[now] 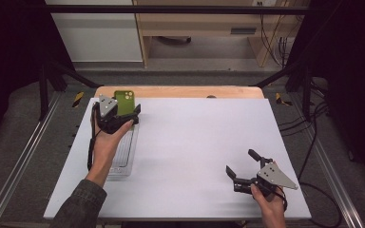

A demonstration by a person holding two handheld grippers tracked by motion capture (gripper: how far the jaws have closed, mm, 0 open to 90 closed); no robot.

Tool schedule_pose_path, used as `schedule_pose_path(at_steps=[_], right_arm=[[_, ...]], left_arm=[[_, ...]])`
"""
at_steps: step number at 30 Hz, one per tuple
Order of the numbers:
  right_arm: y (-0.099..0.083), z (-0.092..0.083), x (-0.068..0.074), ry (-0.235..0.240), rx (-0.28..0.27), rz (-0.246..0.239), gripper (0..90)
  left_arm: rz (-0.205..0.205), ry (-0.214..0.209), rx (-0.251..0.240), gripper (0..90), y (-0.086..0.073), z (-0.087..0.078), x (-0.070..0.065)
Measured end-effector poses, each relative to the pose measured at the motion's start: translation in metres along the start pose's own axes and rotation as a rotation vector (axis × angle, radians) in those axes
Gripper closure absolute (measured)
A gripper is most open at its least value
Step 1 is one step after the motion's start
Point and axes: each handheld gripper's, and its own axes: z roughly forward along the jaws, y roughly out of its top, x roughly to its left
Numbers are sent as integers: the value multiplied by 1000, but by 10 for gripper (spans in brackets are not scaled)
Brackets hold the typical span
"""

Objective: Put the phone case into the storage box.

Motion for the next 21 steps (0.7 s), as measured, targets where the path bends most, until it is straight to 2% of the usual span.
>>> schedule_pose_path(at_steps=[4,8,14,21], right_arm=[[0,1,1,1,5,0,23],[-1,1,1,-1,5,1,23],[0,1,1,1,7,2,23],[0,1,1,-8,11,10,19]], left_arm=[[23,-24,-21,57,2,-3,-9],[26,-59,-30,51,5,-6,-15],[15,-119,-40,34,7,-11,-22],[14,-164,-57,27,9,-18,-30]])
